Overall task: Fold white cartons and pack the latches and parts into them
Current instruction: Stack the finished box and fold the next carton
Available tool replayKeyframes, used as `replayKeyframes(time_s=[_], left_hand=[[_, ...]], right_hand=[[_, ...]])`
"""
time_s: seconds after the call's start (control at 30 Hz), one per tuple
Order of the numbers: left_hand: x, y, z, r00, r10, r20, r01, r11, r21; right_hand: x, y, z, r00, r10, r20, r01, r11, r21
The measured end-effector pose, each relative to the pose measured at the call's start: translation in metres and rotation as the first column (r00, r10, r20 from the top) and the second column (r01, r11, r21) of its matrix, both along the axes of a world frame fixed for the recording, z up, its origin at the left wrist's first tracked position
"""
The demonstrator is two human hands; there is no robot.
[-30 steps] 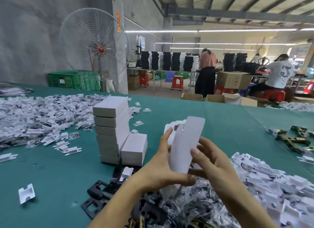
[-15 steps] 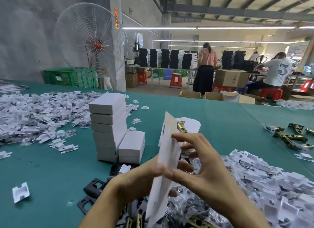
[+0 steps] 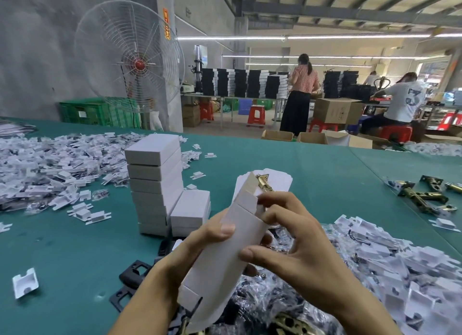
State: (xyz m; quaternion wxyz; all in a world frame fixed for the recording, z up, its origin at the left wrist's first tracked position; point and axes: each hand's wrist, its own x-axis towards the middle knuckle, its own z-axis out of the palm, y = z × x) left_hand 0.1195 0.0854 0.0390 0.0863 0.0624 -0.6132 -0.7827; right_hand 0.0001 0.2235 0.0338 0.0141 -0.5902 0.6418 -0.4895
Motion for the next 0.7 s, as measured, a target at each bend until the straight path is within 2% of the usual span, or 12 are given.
replayKeyframes(time_s=[0.07,0.13,0.2,0.23,0.27,0.3,0.33,0.4,0.43,0.57,0.63,0.7], left_hand=[[0.001,0.001,0.002,0.999,0.018,-0.03,-0.016,0.998,0.067],[-0.003,0.004,0.011,0.995,0.093,0.035,-0.097,0.984,0.146],[0.002,-0.005,-0.005,0.991,0.132,-0.032,-0.126,0.983,0.135],[0.012,-0.011,-0.013,0.981,0.162,-0.108,-0.134,0.963,0.234],[0.02,-0.011,-0.016,0.972,0.174,-0.159,-0.136,0.965,0.224],[0.021,-0.001,-0.012,0.982,0.14,-0.127,-0.123,0.984,0.129],[0.015,0.007,-0.009,0.987,0.149,-0.053,-0.141,0.981,0.132],[0.009,0.01,0.001,0.997,0.073,-0.011,-0.064,0.929,0.364],[0.012,0.008,-0.006,0.999,0.012,-0.034,0.003,0.911,0.411],[0.007,-0.003,-0.028,0.974,-0.153,-0.167,0.207,0.902,0.379],[0.004,-0.005,-0.029,0.978,-0.131,-0.163,0.184,0.906,0.381],[0.001,-0.011,-0.033,0.964,-0.19,-0.185,0.253,0.866,0.431]], right_hand=[[-0.001,0.0,-0.001,1.0,-0.022,0.018,0.022,1.0,0.001],[-0.001,0.0,0.0,0.995,-0.007,0.095,0.01,0.999,-0.032],[-0.001,-0.002,0.0,0.946,0.125,0.3,-0.114,0.992,-0.056],[-0.001,-0.003,0.0,0.891,0.196,0.409,-0.183,0.981,-0.071],[-0.001,-0.004,-0.001,0.844,0.234,0.483,-0.223,0.971,-0.08],[-0.001,-0.004,-0.001,0.826,0.24,0.511,-0.233,0.969,-0.079],[0.0,-0.005,-0.002,0.833,0.224,0.506,-0.221,0.973,-0.067],[0.0,-0.006,-0.003,0.833,0.201,0.515,-0.191,0.979,-0.073],[0.0,-0.007,-0.003,0.813,0.198,0.547,-0.172,0.98,-0.098],[0.001,-0.009,-0.004,0.766,0.232,0.6,-0.152,0.971,-0.182],[0.002,-0.01,-0.006,0.762,0.272,0.588,-0.195,0.962,-0.192],[0.004,-0.009,-0.007,0.763,0.254,0.595,-0.207,0.967,-0.147]])
